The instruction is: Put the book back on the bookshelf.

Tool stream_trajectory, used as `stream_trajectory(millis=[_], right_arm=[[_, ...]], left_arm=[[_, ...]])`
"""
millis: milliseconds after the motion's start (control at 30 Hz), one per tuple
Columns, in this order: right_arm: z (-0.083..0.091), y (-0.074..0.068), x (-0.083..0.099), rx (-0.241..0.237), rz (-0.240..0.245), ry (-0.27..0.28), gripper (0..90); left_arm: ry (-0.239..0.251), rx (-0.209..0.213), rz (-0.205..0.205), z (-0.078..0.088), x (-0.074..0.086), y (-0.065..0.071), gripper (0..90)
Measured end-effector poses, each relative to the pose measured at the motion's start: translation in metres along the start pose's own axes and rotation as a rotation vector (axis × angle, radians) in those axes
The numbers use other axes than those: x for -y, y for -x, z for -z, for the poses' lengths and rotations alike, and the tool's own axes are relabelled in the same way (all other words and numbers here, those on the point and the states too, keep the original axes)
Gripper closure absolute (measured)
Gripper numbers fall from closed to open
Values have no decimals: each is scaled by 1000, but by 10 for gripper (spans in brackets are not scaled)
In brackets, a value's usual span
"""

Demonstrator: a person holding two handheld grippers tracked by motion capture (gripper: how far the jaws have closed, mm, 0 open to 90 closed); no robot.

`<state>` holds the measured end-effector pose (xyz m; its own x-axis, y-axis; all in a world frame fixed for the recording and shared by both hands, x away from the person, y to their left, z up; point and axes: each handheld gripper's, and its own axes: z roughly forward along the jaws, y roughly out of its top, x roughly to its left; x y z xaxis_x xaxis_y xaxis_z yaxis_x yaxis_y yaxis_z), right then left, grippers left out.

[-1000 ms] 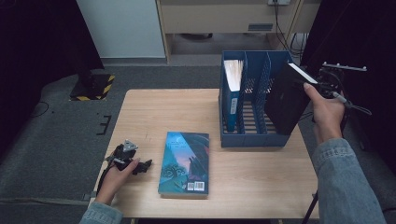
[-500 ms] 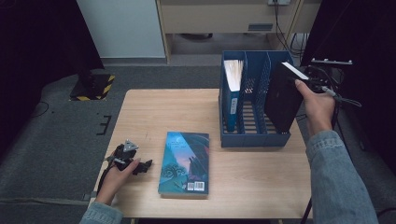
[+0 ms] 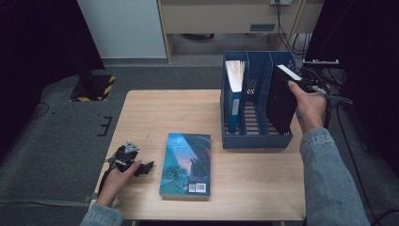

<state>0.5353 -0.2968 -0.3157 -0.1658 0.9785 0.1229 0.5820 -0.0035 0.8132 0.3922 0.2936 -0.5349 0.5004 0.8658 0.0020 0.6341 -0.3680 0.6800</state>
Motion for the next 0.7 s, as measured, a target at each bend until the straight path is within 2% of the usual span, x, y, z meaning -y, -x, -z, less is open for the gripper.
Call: stream_trajectory(millis=[267, 367, 700], right_arm=[[-10, 3, 1, -1, -14, 4, 527], [-13, 2, 3, 1, -2, 6, 527], [-30, 1, 19, 16, -4, -6, 527]], left_arm=[[0, 3, -4, 0, 0, 0, 0], [0, 3, -4, 0, 0, 1, 0], [2, 5, -3, -1, -1, 2, 0]])
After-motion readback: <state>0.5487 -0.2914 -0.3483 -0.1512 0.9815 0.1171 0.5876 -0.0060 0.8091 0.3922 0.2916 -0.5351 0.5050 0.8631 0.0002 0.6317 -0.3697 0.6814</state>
